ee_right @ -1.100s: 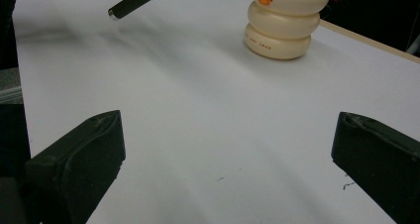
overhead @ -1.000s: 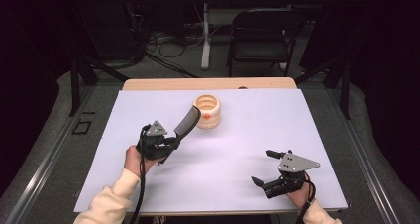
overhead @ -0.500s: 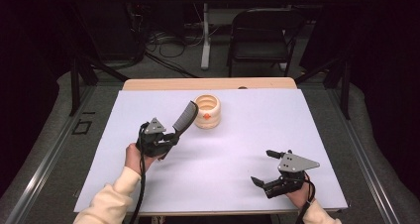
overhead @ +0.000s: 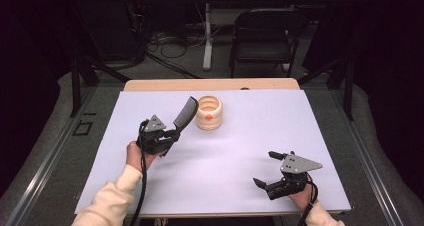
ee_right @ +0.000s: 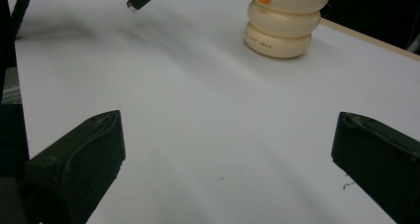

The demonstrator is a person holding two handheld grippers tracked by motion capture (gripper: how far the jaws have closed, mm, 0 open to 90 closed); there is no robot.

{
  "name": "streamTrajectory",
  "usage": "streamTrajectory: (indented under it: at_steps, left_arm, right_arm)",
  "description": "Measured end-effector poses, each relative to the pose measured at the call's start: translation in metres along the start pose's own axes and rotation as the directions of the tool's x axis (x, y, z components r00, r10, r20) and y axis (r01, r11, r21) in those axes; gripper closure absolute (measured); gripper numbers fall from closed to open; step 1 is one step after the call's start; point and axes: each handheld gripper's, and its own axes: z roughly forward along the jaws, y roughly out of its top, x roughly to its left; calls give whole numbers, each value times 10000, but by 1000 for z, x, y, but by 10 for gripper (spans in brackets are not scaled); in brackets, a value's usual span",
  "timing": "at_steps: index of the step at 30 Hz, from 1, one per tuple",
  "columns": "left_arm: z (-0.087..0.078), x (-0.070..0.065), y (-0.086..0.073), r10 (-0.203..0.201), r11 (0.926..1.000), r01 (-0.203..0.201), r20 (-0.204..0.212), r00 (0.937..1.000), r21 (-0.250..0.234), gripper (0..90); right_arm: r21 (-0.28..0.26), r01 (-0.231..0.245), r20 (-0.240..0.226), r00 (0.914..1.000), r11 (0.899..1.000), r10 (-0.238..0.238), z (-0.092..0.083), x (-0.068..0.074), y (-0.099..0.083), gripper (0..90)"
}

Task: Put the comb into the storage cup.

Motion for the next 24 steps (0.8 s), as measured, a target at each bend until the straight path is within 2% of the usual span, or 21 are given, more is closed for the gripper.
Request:
streamTrajectory:
  at_steps: [10, 24]
  left_arm:
    - [5, 0, 7, 123, 9995, -125, -74, 9999, -282, 727]
    - [5, 6, 17, -91, 9955, 68, -233, 9997, -946, 727]
  right_arm:
    - [-18, 6, 10, 10000, 10000, -6, 0, 0, 0, 0]
    - [0, 9, -4, 10000, 10000, -9, 0, 0, 0, 0]
